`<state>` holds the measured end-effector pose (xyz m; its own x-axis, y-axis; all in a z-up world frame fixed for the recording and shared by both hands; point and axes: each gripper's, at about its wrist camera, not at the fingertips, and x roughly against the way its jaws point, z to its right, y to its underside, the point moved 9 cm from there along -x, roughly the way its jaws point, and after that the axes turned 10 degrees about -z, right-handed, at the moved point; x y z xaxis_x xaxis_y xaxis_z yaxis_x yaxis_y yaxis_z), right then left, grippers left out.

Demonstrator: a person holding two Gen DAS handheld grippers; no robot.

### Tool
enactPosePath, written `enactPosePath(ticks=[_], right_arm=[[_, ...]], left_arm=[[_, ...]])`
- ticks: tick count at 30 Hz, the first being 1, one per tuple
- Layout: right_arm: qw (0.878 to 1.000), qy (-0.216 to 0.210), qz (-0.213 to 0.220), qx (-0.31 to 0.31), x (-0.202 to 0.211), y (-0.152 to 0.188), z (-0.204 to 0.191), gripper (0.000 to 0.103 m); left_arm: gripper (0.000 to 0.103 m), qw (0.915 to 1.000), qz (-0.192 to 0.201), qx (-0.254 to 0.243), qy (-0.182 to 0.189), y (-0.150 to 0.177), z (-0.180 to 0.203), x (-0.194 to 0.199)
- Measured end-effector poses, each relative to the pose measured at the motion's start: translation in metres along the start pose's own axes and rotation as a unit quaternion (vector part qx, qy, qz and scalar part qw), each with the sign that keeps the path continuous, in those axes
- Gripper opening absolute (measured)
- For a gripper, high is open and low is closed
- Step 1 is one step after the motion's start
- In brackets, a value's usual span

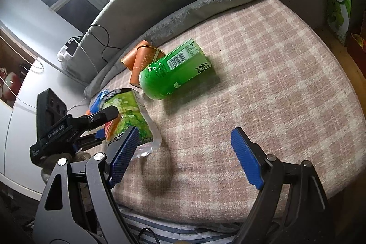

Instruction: Flip cup upright

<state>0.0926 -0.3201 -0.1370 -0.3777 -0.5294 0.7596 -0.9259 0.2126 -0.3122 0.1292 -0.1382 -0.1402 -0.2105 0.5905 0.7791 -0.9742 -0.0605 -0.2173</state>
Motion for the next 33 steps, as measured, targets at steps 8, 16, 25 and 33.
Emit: enactPosePath(ticks=[8,16,25,33], right_arm=[[1.000,0.003,0.001,0.009,-0.004,0.001,-0.006,0.085],[1.000,0.004,0.003,0.012,-0.005,0.000,-0.010,0.085],[1.000,0.008,0.005,0.015,-0.003,-0.001,-0.012,0.085],[1.000,0.008,0.005,0.014,-0.003,-0.001,-0.011,0.085]], left_arm=[[0.078,0.9976,0.042,-0.038,-0.039,-0.003,0.006,0.013],[0.071,0.9900,0.078,-0.076,-0.089,-0.004,0.007,0.022],[0.071,0.9845,0.088,-0.103,-0.111,0.000,0.013,0.019],[0.071,0.9796,0.093,-0.126,-0.126,0.005,0.020,0.017]])
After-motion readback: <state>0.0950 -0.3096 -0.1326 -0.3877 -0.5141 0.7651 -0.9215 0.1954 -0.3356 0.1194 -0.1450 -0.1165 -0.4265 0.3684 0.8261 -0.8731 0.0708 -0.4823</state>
